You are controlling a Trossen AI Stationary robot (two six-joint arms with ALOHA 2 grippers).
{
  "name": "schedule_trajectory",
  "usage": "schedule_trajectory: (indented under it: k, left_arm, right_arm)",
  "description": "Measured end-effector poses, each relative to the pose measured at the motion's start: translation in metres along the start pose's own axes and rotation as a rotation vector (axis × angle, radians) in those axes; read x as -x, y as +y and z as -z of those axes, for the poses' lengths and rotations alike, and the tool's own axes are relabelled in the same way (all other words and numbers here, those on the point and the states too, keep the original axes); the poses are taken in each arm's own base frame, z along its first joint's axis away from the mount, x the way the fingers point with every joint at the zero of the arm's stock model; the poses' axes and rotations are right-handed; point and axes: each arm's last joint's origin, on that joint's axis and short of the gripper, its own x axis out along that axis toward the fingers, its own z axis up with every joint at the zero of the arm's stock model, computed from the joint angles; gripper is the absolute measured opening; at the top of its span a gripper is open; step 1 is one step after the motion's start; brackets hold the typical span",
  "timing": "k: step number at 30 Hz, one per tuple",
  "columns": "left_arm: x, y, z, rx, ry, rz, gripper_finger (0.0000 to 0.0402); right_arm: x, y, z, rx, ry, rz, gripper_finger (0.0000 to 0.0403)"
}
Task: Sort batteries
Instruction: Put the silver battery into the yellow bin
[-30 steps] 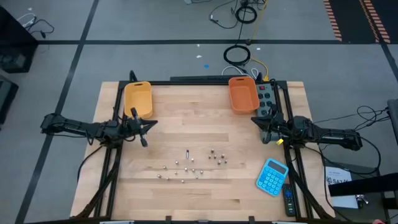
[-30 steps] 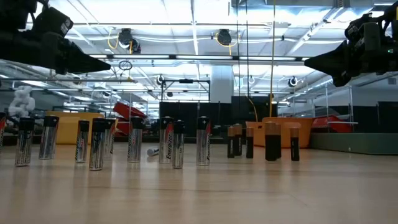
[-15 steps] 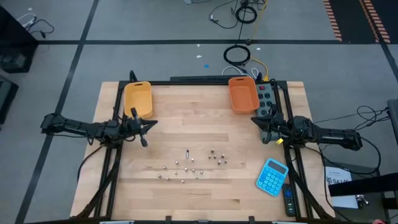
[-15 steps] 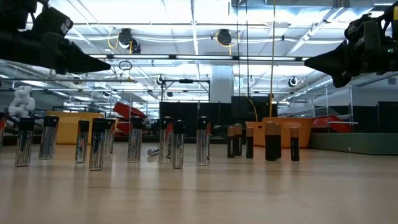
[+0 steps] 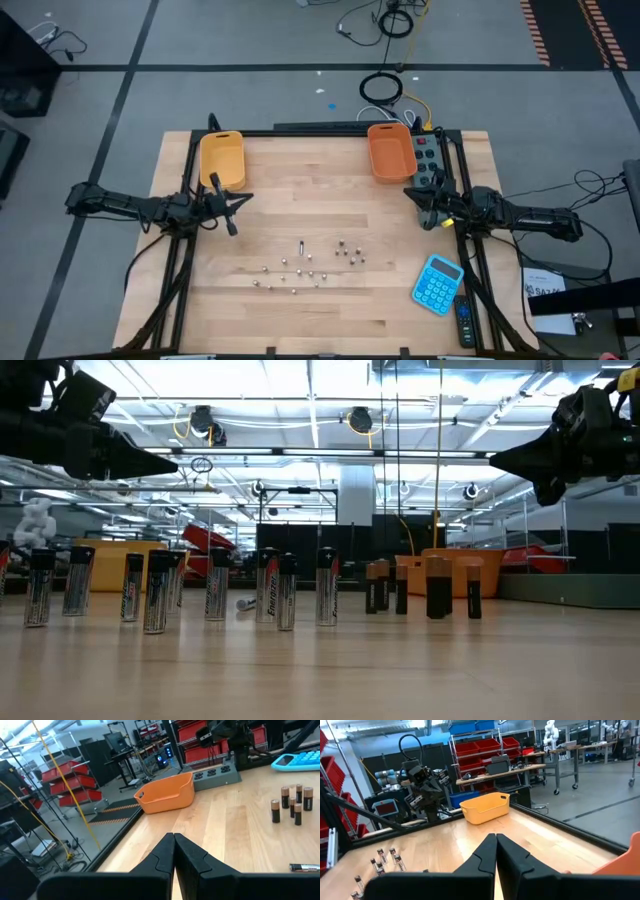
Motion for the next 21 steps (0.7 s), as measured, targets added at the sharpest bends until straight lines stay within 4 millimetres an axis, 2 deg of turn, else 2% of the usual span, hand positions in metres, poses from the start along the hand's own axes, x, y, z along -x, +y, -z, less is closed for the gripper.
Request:
schedule_trajectory:
  k: [15, 21]
  left_arm:
    - [0.0002, 0.0013, -0.0060, 0.085, -0.062, 0.008, 0.0019]
    - [0.0003, -0.0013, -0.0064, 0.140, -0.083, 0.098, 0.0019]
  right_arm:
    - [0.0000, 0.0008, -0.0035, -0.255, -0.036, -0.015, 0.0004]
    - [0.0000, 0.0009, -0.0035, -0.418, -0.034, -0.019, 0.0004]
